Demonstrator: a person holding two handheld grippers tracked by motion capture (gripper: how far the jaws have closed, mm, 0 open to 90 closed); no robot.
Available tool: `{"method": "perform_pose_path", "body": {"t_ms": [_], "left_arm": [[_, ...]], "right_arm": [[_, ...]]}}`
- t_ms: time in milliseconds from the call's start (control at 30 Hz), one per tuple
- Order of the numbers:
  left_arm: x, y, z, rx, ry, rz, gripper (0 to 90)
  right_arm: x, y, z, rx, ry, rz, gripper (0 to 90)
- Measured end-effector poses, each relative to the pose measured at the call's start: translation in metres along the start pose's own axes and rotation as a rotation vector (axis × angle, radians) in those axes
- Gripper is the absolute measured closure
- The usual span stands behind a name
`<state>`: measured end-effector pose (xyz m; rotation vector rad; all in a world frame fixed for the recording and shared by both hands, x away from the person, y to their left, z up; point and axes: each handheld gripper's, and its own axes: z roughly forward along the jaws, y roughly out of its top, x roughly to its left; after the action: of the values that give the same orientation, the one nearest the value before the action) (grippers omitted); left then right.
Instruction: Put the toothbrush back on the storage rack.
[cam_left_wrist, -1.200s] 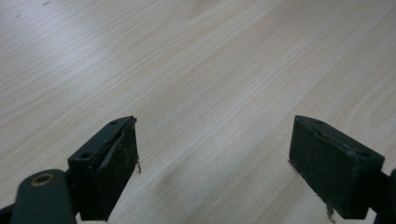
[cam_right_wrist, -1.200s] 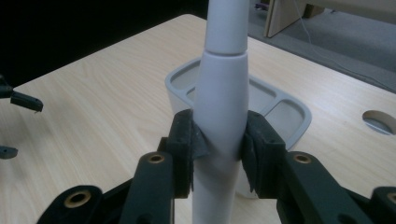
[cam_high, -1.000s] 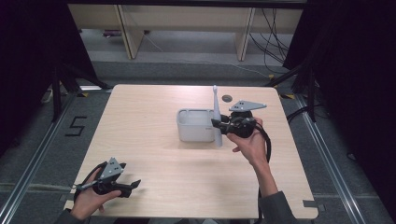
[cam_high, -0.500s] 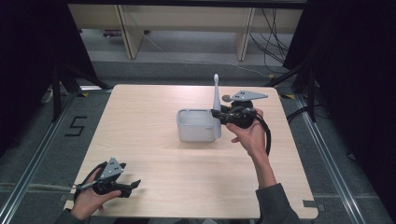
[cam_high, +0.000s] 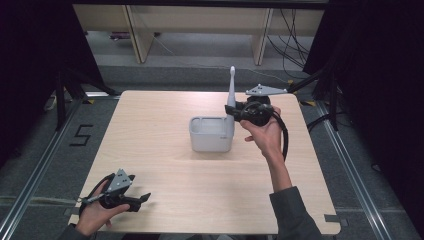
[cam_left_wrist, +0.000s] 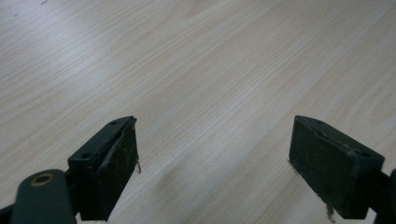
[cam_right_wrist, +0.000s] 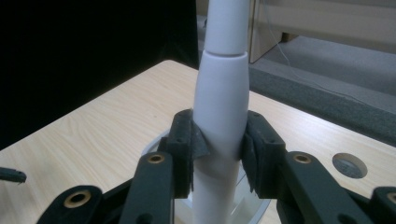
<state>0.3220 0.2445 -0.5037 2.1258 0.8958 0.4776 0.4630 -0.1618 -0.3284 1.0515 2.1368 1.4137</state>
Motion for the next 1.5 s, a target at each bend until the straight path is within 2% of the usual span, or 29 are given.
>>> {"method": "perform_pose_path", "body": {"t_ms": [67,167,200,233,267,367,500,633,733,800,833,867,933,967,1033,1100,1133,1200,1233,1267,1333,1433,1500], "left_arm": [[0.0,0.0,0.0,0.0,-0.001,0.0,15.1],[0.0,0.0,0.0,0.0,-0.001,0.0,15.2],[0.0,0.0,0.0,0.001,-0.001,0.001,15.2],[0.001,0.0,-0.001,0.013,0.002,0.009,15.1],[0.0,0.0,0.0,0.008,0.001,0.001,15.2],[0.001,0.0,0.0,0.008,0.002,0.009,15.1],[0.0,0.0,0.0,0.005,-0.002,0.006,15.1],[0.0,0.0,0.0,0.007,-0.003,0.009,15.2],[0.0,0.0,0.0,0.009,0.0,0.01,15.1],[0.0,0.0,0.0,0.006,-0.004,0.007,15.2],[0.0,0.0,0.0,0.006,-0.004,0.008,15.2],[0.001,0.0,0.0,0.008,0.002,0.009,15.1],[0.0,0.0,0.0,0.014,0.005,0.01,15.2],[0.0,0.0,0.0,0.014,0.005,0.011,15.2],[0.0,0.0,0.0,0.014,0.004,0.01,15.1],[0.0,0.0,0.0,0.015,0.005,0.011,15.2],[0.0,0.0,0.0,0.014,0.005,0.011,15.2],[0.0,0.0,0.0,0.008,0.002,0.009,15.2],[0.001,0.0,0.0,0.014,0.008,0.014,15.2],[0.001,0.0,0.0,0.016,0.008,0.018,15.1],[0.0,0.0,0.0,0.009,0.003,0.011,15.1],[0.001,0.0,0.0,0.011,0.007,0.013,15.2],[0.001,0.0,0.0,0.012,0.007,0.014,15.2]], "right_arm": [[-0.002,0.002,0.003,-0.013,-0.009,-0.01,66.7],[-0.005,0.004,0.007,-0.017,-0.019,0.014,66.7],[-0.007,0.005,0.009,-0.024,-0.027,-0.004,66.7],[-0.006,0.006,0.01,-0.016,-0.037,0.011,66.7],[-0.008,0.006,0.012,-0.021,-0.039,-0.007,66.7],[-0.009,0.008,0.017,-0.016,-0.049,0.01,66.7],[-0.014,0.007,0.023,-0.027,-0.066,-0.001,66.7],[-0.015,0.006,0.027,-0.014,-0.076,0.029,66.7],[-0.017,0.006,0.03,-0.023,-0.091,0.003,66.6],[-0.018,0.005,0.033,-0.019,-0.076,0.027,66.6],[-0.019,0.004,0.034,-0.017,-0.074,0.028,66.7],[-0.02,0.004,0.035,-0.018,-0.087,0.006,66.6],[-0.02,0.003,0.036,-0.012,-0.092,0.025,66.6],[-0.021,0.002,0.038,-0.014,-0.076,0.05,66.6],[-0.023,0.001,0.039,-0.009,-0.09,0.023,66.6],[-0.023,-0.001,0.04,-0.01,-0.099,0.021,66.6],[-0.023,-0.002,0.041,-0.006,-0.101,0.037,66.6],[-0.025,-0.004,0.043,-0.004,-0.101,0.024,66.6],[-0.024,-0.006,0.044,-0.006,-0.099,0.041,66.6],[-0.024,-0.007,0.046,-0.005,-0.093,0.034,66.6],[-0.024,-0.009,0.048,0.01,-0.112,0.02,66.6],[-0.024,-0.012,0.051,0.007,-0.105,0.026,66.6],[-0.022,-0.014,0.052,0.028,-0.114,0.037,66.5]]}}
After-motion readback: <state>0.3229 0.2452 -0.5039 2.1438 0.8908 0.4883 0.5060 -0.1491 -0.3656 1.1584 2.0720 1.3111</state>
